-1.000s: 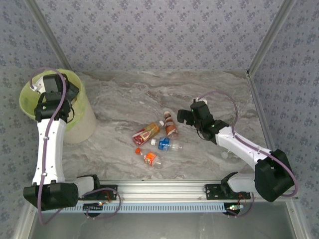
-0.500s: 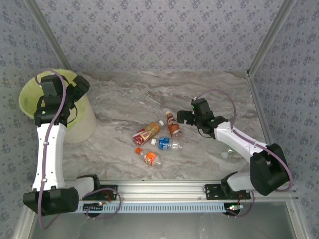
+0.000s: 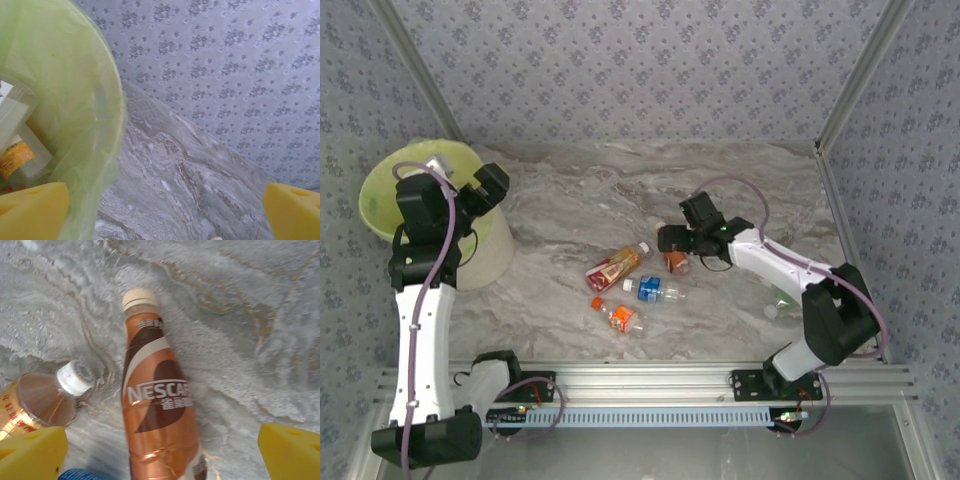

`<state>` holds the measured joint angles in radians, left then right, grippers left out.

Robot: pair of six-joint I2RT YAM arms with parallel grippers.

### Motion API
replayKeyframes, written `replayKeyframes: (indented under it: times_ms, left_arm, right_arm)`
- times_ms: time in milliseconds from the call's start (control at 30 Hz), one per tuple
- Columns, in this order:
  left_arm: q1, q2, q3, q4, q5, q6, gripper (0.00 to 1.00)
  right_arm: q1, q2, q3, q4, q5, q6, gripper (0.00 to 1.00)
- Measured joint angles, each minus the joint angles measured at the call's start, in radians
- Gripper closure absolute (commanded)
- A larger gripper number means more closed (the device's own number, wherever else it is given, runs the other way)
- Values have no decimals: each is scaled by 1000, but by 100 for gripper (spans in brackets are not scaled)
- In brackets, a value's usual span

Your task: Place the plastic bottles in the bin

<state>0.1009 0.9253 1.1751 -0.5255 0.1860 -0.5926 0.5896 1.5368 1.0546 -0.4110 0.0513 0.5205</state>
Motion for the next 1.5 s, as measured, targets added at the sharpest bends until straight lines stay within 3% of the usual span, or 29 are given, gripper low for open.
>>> replayKeyframes:
  times_ms: [333,900,1067,1300,1500]
  left_arm:
    - [0,-54,-53,23,25,50,0]
    - [0,-53,-71,53,19,34,0]
    - [0,-52,-71,55,16,31,1]
    - [0,-46,-71,58,17,27,1]
    - [0,-25,-71,81,68,35,1]
  right_arm:
    - [39,224,159,-125,2,10,10]
    - [55,299,156,-203,-14,-58,11]
    - [55,299,101,-187,-12,-93,20]
    - [55,269,62,-157,18,-120,40]
    - [55,185,35,-132,57,-134,47]
